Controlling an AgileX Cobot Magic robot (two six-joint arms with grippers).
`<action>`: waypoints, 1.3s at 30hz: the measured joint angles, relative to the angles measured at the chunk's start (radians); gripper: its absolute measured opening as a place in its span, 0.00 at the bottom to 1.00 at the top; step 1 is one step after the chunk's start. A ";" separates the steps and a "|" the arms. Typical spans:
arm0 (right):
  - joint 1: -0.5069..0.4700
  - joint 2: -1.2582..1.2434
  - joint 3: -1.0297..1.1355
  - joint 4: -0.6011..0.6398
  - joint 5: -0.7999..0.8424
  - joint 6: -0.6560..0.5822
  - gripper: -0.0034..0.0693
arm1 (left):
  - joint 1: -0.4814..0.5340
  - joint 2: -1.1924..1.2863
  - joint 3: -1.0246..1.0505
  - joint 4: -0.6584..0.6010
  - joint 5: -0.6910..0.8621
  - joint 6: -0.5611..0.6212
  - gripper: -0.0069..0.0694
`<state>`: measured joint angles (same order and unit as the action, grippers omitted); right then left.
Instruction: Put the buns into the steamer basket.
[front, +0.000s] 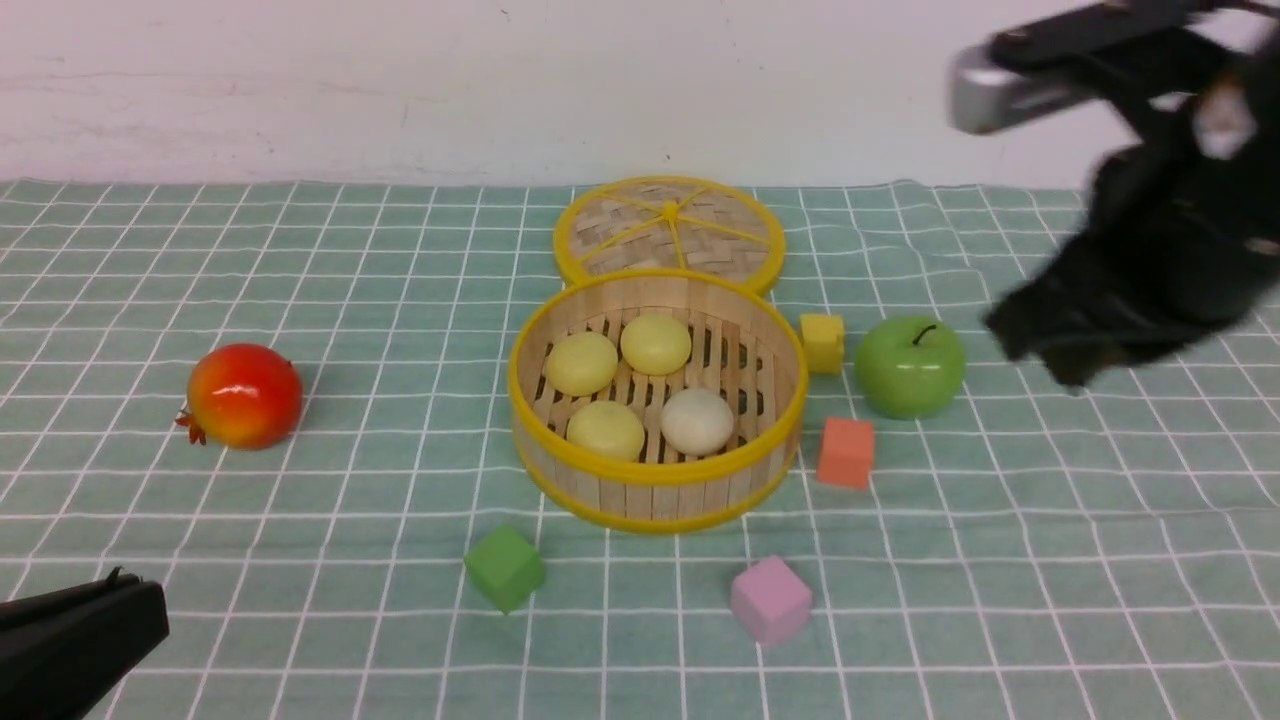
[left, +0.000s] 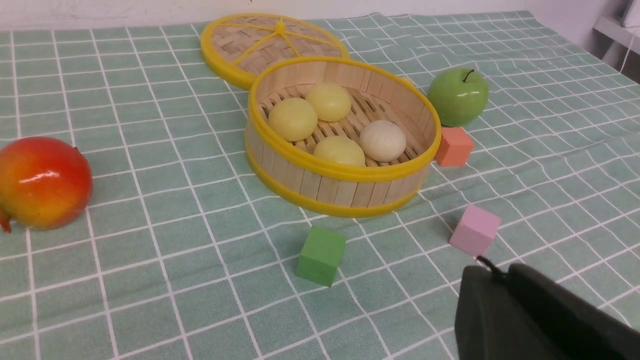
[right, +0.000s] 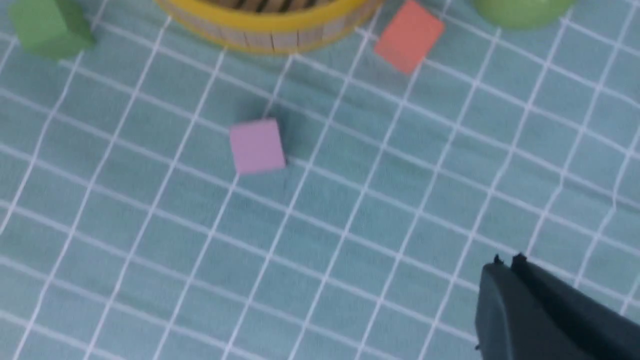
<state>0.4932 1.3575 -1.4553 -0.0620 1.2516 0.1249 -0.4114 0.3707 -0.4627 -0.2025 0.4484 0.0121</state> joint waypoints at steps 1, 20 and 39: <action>0.000 -0.035 0.018 0.000 0.001 0.001 0.02 | 0.000 0.000 0.000 0.000 0.000 0.000 0.14; -0.212 -0.511 0.288 -0.056 -0.163 -0.049 0.02 | 0.000 0.000 0.000 0.000 0.001 -0.003 0.16; -0.470 -1.368 1.475 -0.070 -0.880 -0.079 0.03 | 0.000 0.001 0.001 0.001 0.002 -0.003 0.19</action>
<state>0.0230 -0.0101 0.0199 -0.1317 0.3715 0.0459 -0.4114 0.3717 -0.4619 -0.2014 0.4506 0.0090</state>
